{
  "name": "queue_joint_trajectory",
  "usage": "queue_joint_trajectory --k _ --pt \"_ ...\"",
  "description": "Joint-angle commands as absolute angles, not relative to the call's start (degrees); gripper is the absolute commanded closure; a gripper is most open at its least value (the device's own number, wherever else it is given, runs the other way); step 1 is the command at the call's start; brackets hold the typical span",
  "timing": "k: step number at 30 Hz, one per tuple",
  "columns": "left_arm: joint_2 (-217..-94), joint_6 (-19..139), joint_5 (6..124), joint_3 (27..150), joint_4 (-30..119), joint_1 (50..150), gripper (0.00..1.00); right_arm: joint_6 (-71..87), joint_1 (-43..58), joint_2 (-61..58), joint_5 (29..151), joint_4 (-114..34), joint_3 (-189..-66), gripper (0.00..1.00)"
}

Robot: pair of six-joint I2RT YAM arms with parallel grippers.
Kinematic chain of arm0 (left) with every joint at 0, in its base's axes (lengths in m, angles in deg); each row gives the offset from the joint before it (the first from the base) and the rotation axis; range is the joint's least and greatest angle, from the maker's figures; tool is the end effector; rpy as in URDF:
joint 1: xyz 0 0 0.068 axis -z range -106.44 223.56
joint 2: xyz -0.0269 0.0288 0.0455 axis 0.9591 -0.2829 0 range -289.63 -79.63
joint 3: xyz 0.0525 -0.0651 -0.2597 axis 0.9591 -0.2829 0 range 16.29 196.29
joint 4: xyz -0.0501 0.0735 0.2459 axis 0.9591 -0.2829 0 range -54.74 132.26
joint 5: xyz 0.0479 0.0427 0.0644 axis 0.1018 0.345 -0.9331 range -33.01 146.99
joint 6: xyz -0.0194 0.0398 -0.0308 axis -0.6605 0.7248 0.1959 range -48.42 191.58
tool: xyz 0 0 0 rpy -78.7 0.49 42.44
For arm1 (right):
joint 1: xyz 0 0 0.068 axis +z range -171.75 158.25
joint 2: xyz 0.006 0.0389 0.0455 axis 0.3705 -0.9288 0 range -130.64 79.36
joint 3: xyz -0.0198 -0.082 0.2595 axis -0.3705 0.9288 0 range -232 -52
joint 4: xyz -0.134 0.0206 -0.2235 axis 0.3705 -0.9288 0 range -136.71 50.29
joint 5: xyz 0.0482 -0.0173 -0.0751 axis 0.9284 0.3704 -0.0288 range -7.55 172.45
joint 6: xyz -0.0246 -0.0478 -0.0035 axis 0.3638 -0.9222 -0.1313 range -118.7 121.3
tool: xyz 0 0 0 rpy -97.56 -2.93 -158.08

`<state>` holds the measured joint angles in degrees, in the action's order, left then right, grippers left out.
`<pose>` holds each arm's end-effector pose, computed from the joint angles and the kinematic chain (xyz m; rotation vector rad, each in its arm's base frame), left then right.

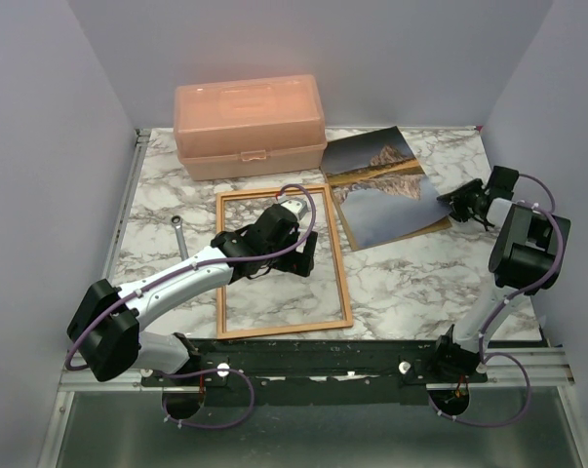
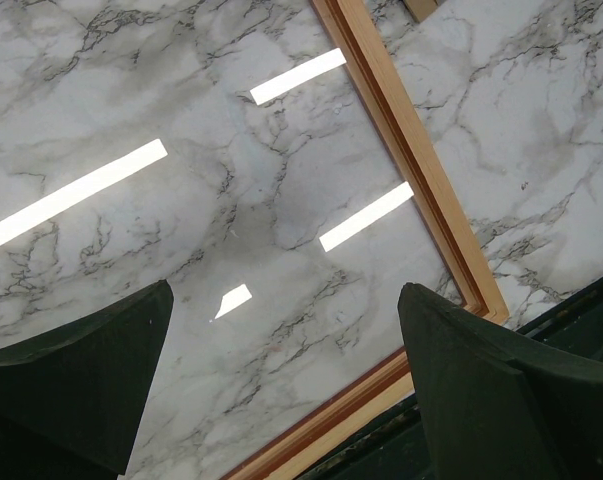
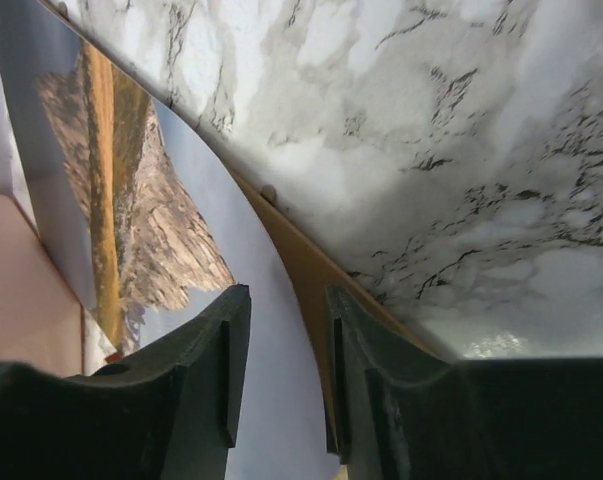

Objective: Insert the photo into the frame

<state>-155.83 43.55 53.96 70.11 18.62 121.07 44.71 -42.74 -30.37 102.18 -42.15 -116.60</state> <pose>0.1924 -0.2070 0.2532 0.3880 2.4164 -0.5542 0.3749 -0.1311 0.1515 1.1494 2.1308 0.5944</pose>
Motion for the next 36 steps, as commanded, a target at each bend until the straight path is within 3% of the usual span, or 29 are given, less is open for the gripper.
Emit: queue_joint_trajectory --k 1,2,4,10,16,24,29,33,36 --pt "-155.5 43.9 52.9 69.5 18.9 121.4 0.02 45.7 -42.1 -27.9 104.5 -38.1 -114.9 0.69" --pt "-155.5 43.8 52.8 69.5 18.8 121.4 0.02 45.7 -42.1 -27.7 104.1 -38.4 -114.9 0.78" --pt "-155.4 43.7 52.9 69.5 18.9 121.4 0.02 45.6 -42.1 -27.0 103.3 -39.1 -114.8 0.86" --pt "-153.7 43.0 53.7 69.6 18.6 121.4 0.02 43.9 -42.1 -21.7 102.1 -44.9 -115.9 0.95" --pt "-149.3 41.2 55.2 69.9 18.4 121.3 0.02 41.2 -41.8 -11.5 101.6 -54.4 -120.4 0.99" --pt "-143.8 35.8 57.0 69.7 17.1 119.1 0.02 32.0 -33.8 -4.7 95.5 -76.0 -137.5 1.0" --pt "-140.4 32.4 63.3 66.9 19.3 115.2 0.02 26.3 -22.7 -5.0 88.6 -86.3 -149.8 0.99" --pt "-138.7 30.0 67.7 64.0 21.6 111.3 0.02 23.1 -13.1 -6.3 90.0 -88.8 -152.9 0.99" --pt "-138.1 29.3 69.1 62.9 21.8 109.4 0.02 20.8 -3.0 -9.2 83.3 -92.7 -154.6 0.99"
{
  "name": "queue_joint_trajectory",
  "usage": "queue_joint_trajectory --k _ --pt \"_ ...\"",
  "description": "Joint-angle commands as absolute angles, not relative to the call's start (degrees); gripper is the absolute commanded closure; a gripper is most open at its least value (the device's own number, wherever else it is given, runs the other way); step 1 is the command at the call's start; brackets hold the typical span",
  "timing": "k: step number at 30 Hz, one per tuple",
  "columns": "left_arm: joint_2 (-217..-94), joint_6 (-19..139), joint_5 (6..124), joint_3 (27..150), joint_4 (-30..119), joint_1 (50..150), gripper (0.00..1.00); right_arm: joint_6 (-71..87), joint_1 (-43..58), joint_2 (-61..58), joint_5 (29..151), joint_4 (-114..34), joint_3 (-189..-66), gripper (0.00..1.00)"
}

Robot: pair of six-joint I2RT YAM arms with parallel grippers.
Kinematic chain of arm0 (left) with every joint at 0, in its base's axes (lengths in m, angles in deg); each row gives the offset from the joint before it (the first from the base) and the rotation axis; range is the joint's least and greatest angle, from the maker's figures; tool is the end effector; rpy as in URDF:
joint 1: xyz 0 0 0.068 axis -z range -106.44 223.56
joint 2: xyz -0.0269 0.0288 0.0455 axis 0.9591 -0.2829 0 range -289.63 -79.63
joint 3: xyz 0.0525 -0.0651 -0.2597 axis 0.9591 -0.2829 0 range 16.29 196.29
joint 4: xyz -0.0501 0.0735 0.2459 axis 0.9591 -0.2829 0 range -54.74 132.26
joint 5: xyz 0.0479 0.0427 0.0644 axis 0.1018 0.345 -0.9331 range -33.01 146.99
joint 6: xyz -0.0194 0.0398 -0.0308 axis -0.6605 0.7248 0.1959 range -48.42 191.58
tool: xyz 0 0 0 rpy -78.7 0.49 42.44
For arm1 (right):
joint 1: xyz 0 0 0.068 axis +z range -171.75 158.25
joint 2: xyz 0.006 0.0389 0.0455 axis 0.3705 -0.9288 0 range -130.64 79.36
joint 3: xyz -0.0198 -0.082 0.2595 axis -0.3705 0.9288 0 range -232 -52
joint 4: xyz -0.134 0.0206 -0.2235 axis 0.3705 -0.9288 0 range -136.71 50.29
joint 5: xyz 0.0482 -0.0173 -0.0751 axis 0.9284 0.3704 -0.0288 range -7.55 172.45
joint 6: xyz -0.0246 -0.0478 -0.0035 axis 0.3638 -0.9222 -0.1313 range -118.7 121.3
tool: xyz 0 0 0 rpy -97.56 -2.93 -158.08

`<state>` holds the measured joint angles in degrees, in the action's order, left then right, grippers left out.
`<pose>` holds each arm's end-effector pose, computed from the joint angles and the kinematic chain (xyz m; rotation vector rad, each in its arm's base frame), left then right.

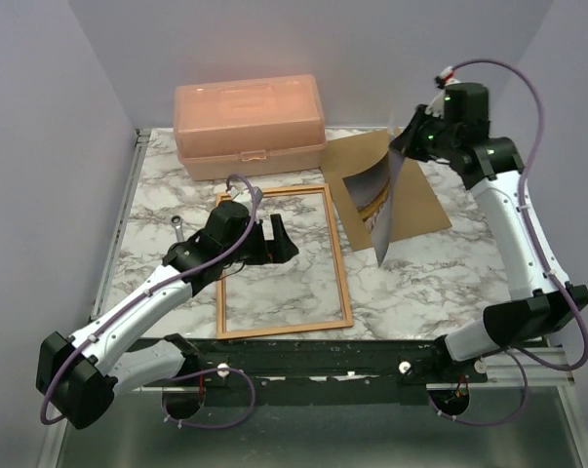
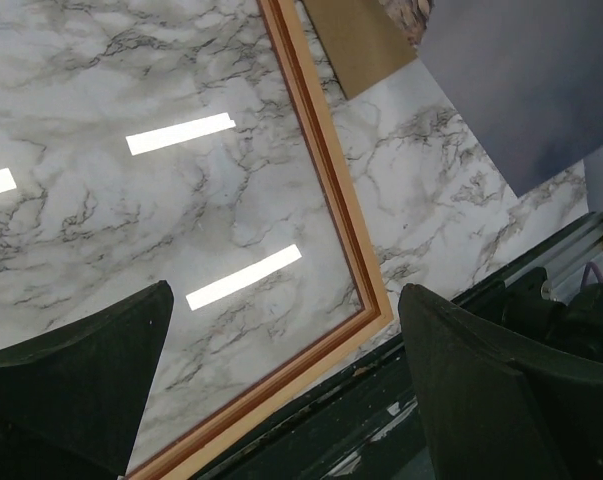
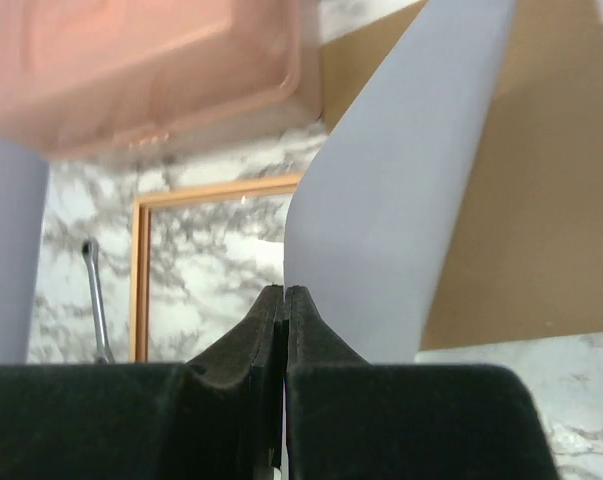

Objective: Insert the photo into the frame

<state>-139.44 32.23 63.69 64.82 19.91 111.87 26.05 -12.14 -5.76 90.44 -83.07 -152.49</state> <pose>0.1783 -0.1460 0.2921 0.0509 2.2964 -0.8761 0.3090 0.0572 0.4482 0.1887 2.0856 0.5111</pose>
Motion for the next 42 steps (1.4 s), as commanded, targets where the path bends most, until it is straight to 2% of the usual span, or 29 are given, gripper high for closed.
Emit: queue_joint_trajectory --k 1,7,12,25,37,38,42 --pt "-137.9 29.2 69.3 62.6 21.8 109.1 0.02 20.2 0.4 -10.5 80.8 -93.7 -154.7 0.99" --pt "-136.5 28.4 69.9 61.3 21.7 107.6 0.02 21.1 14.6 -14.9 71.5 -92.1 -147.4 0.99" --pt "-135.3 27.8 71.4 60.2 21.8 105.7 0.01 25.7 20.9 -14.0 74.6 -82.6 -135.6 0.99" --pt "-132.8 24.5 74.9 55.3 24.8 100.6 0.01 38.7 25.8 -12.3 86.4 -60.6 -114.6 0.95" --pt "-132.1 23.5 77.7 51.7 27.0 98.2 0.01 44.4 27.5 -14.6 92.9 -49.8 -107.5 0.88" --pt "-132.3 23.3 77.8 51.4 27.1 98.1 0.01 44.7 27.5 -14.1 93.0 -49.2 -106.8 0.78" --pt "-133.7 23.6 79.1 50.9 27.6 97.8 0.02 45.5 27.4 -12.3 93.9 -47.4 -105.7 0.57"
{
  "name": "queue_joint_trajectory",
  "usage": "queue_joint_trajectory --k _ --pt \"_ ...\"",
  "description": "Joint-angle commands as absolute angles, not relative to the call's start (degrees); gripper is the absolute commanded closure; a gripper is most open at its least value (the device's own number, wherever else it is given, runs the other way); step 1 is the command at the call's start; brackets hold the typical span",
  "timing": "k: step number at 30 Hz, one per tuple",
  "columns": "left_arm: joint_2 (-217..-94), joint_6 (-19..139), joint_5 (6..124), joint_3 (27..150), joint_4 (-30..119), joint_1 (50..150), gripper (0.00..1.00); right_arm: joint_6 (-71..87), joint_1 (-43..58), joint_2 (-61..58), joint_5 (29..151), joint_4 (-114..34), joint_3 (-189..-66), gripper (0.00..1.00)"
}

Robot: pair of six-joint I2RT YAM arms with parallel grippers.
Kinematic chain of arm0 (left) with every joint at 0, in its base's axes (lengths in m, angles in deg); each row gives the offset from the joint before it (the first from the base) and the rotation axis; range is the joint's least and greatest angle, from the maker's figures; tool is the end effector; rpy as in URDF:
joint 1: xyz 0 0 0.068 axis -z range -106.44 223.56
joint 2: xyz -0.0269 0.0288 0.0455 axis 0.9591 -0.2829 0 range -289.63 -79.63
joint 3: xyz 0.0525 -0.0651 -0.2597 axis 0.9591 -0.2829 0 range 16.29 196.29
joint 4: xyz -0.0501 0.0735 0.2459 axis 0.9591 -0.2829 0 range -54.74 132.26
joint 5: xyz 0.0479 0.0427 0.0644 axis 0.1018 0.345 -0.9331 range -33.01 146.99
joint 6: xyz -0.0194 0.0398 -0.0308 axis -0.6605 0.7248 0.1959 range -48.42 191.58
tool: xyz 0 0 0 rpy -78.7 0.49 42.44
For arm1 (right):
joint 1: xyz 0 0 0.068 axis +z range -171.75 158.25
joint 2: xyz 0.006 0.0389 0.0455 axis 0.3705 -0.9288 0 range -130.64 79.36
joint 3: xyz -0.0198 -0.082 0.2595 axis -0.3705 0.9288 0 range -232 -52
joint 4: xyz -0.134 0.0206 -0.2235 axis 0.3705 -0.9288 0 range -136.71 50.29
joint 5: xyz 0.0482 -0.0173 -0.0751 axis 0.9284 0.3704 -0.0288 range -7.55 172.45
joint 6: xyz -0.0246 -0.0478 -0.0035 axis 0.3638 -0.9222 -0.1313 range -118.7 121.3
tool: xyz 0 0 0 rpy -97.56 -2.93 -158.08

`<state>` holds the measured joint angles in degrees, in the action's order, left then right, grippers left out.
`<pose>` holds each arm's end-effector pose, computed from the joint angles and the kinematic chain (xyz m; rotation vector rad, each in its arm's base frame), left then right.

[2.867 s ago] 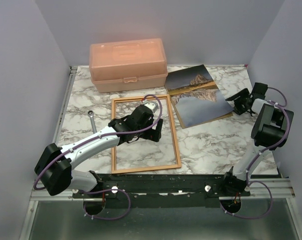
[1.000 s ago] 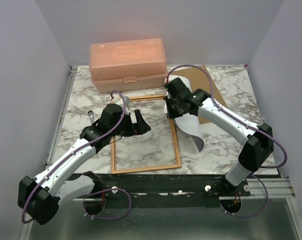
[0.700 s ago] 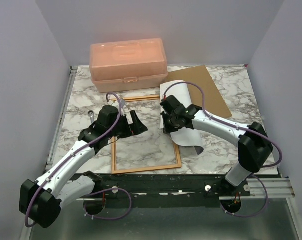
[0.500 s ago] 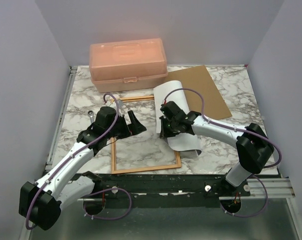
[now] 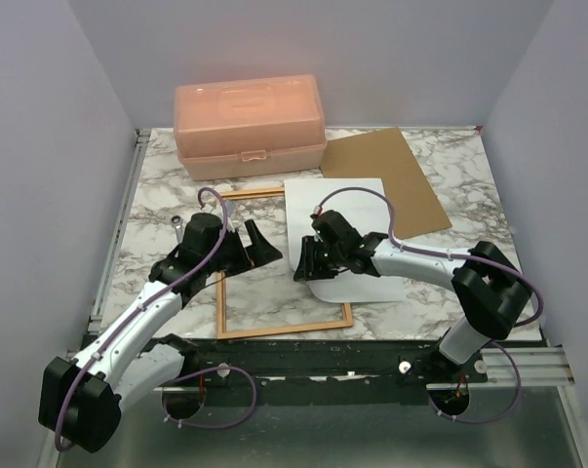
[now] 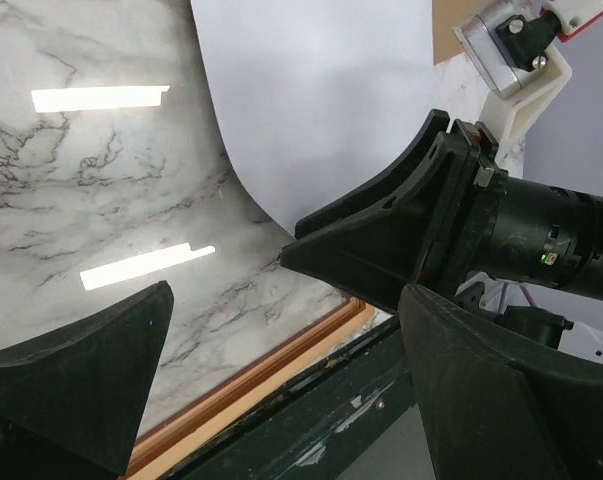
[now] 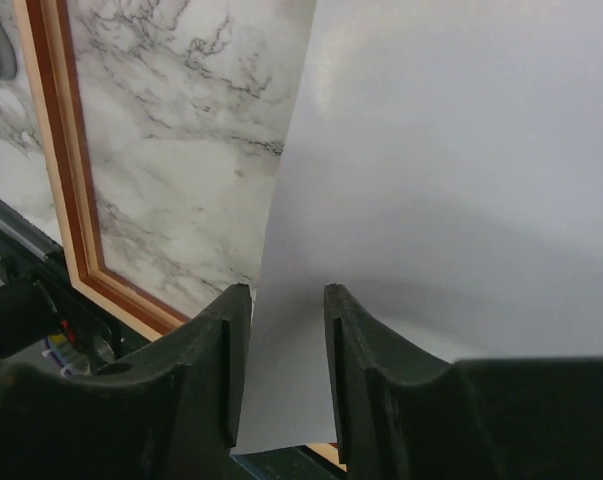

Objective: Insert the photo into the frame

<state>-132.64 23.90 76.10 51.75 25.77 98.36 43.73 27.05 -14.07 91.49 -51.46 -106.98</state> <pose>0.1787 -0.0952 0.2475 -0.2579 2.3223 -1.0470 0.2164 0.2555 0.1879 -0.2221 2.6342 0.8298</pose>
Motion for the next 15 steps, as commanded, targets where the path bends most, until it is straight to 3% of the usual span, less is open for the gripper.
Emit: queue_joint_trajectory --k 1,7,15 --pt "-134.1 23.8 79.5 50.8 27.7 97.7 0.02 45.5 27.5 -12.2 94.7 -46.8 -105.7 0.52" --pt "-134.9 24.0 80.0 49.6 28.4 97.7 0.01 46.7 27.5 -11.5 96.4 -45.8 -106.6 0.26" --pt "-137.5 25.3 80.8 48.4 28.9 97.7 0.01 44.5 26.1 -7.9 91.6 -51.0 -107.4 0.11"
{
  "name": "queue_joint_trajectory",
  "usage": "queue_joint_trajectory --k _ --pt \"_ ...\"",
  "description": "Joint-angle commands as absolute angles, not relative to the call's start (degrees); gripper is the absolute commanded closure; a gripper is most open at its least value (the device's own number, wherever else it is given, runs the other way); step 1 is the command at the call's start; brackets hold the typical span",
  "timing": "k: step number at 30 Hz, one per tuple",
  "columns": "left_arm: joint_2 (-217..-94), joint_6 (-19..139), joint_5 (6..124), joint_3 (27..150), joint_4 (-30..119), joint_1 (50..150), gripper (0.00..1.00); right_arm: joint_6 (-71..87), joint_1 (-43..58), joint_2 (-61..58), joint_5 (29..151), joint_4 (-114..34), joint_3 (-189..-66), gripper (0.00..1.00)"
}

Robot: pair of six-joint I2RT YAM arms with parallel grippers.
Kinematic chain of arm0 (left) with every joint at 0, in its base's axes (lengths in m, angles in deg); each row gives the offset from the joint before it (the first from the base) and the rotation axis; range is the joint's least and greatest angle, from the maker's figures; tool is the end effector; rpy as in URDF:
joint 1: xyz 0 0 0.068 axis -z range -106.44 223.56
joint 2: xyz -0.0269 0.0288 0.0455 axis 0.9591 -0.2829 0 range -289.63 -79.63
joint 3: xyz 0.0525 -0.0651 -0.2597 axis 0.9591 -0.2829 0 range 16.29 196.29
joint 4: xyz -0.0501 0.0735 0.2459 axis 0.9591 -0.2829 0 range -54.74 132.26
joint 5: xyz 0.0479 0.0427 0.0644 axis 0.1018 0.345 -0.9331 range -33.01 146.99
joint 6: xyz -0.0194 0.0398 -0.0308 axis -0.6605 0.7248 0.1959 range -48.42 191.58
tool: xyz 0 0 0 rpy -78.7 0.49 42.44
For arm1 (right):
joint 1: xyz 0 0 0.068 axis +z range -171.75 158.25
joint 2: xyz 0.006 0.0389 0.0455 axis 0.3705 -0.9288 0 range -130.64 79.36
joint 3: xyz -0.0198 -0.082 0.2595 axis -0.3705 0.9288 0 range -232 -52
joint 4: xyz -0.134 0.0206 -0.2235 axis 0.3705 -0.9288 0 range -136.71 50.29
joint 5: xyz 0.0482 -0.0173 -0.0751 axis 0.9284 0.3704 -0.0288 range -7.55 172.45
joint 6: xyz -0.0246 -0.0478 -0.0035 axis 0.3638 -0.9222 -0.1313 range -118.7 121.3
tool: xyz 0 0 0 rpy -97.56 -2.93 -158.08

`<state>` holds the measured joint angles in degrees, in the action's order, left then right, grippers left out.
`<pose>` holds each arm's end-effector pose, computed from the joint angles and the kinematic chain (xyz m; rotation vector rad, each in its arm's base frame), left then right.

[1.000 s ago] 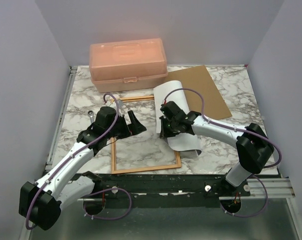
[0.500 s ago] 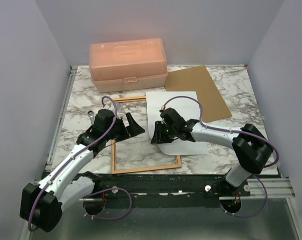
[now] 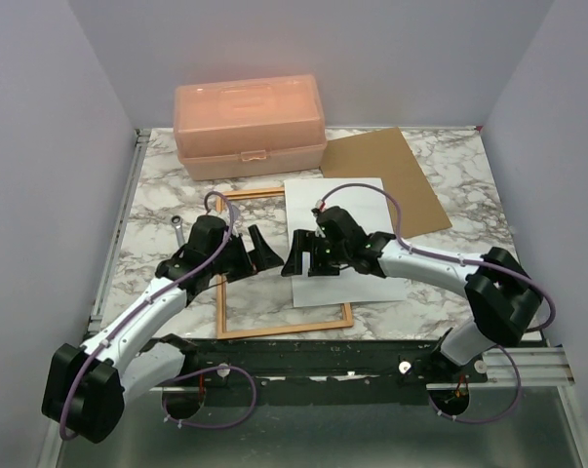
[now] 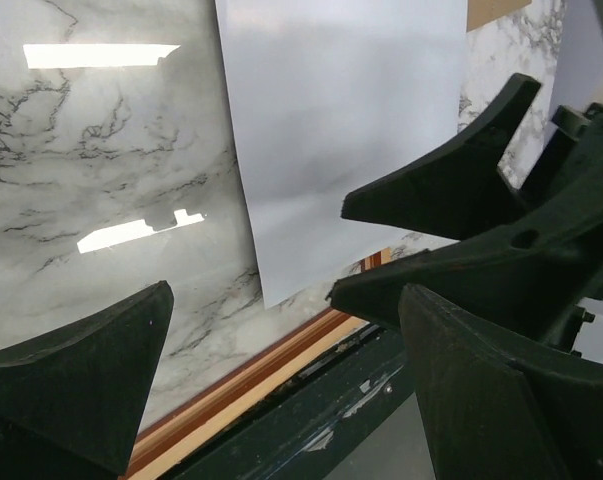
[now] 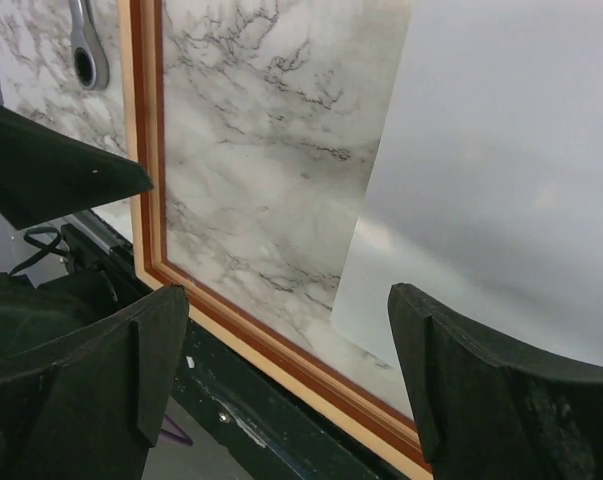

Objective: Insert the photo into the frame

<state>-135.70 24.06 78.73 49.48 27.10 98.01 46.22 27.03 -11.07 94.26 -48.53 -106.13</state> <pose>0.1822 -0.0972 0.2266 -0.2607 2.4019 -1.0626 0.2132 0.2542 0.2038 -0.1971 2.5783 0.9612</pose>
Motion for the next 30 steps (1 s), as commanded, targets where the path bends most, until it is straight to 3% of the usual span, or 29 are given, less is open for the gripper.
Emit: queue_joint_trajectory --k 1,10,20,30 --pt "-138.1 25.2 81.1 48.2 29.4 97.7 0.01 44.1 25.0 -7.1 91.7 -52.0 -107.1 0.1" --pt "-143.8 24.2 85.0 46.4 34.1 97.8 0.02 40.4 1.4 -1.0 102.2 -55.4 -99.1 0.08" --pt "-150.0 23.3 86.6 46.4 38.6 98.4 0.04 30.6 -23.3 -5.6 100.9 -62.9 -97.9 0.08" --pt "-158.7 23.3 86.6 48.9 43.6 99.4 0.08 30.0 -27.4 -15.7 109.2 -55.5 -96.8 0.08"
